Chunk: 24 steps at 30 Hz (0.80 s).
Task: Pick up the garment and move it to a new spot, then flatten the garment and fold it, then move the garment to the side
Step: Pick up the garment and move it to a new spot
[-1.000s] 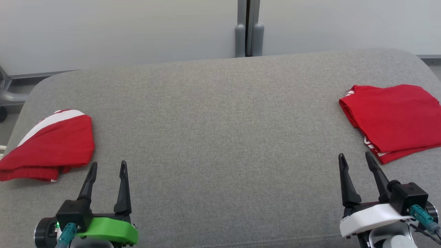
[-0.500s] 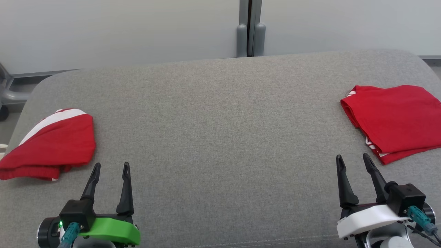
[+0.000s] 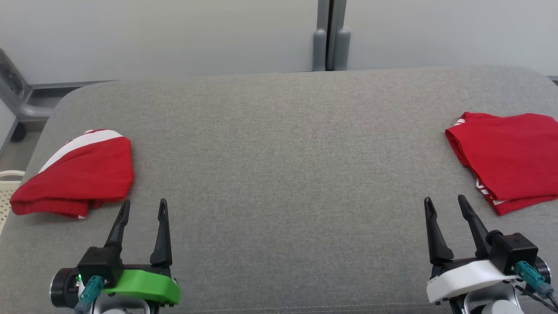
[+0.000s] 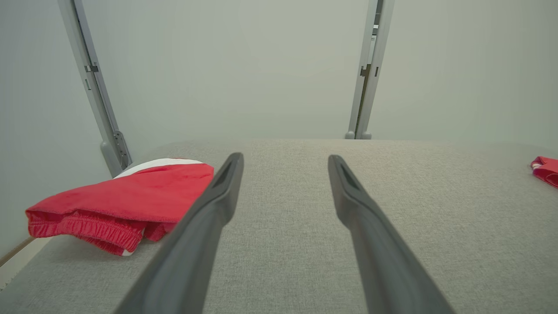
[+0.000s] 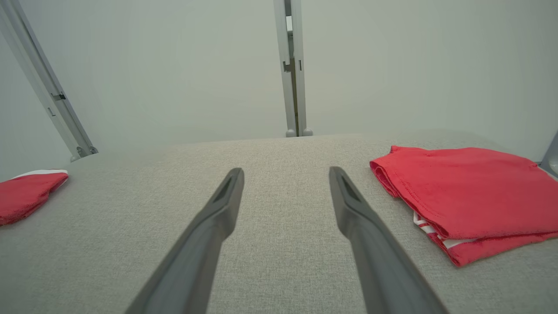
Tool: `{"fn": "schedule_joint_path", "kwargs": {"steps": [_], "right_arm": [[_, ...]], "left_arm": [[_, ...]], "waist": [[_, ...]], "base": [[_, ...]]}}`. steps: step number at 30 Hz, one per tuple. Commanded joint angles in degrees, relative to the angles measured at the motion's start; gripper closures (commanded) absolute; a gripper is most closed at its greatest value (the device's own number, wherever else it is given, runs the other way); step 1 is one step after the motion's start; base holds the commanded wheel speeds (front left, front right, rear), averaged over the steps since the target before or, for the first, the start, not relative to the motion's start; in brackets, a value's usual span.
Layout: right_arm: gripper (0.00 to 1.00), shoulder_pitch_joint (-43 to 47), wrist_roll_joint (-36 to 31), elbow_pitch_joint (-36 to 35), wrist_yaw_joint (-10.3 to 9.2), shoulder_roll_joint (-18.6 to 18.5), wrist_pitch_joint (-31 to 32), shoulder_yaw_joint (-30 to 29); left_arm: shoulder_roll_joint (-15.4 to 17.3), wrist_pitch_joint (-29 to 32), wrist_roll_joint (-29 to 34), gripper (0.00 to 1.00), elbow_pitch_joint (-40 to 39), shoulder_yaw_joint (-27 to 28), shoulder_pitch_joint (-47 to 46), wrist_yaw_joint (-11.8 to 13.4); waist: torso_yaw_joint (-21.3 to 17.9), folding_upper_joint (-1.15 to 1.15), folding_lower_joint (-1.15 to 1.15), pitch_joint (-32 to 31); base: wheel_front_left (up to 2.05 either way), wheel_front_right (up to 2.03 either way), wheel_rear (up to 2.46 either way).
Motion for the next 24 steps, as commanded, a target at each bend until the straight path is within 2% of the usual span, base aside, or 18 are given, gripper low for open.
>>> {"fn": "schedule_joint_path", "kwargs": {"steps": [1, 19, 24], "right_arm": [[0.0, 0.2, 0.0, -0.5, -0.07, -0.4, 0.1, 0.4], [0.0, 0.5, 0.9, -1.1, -0.07, 0.0, 0.7, 2.8], [0.0, -0.1, 1.1, -0.8, -0.07, 0.0, 0.7, 3.2]], "left_arm": [[0.1, -0.2, 0.5, 0.0, 0.0, 0.1, -1.0, -0.2], [-1.6, -0.2, -0.2, 0.0, -0.5, 2.1, 0.5, 0.0], [-1.8, -0.2, 0.2, 0.0, -0.7, 2.5, 0.6, -0.4]], "waist": [[2.5, 0.0, 0.0, 0.3], [21.3, 0.0, 0.0, 0.2], [23.3, 0.0, 0.0, 0.4]], "base": [[0.0, 0.0, 0.0], [0.0, 0.0, 0.0], [0.0, 0.0, 0.0]]}}
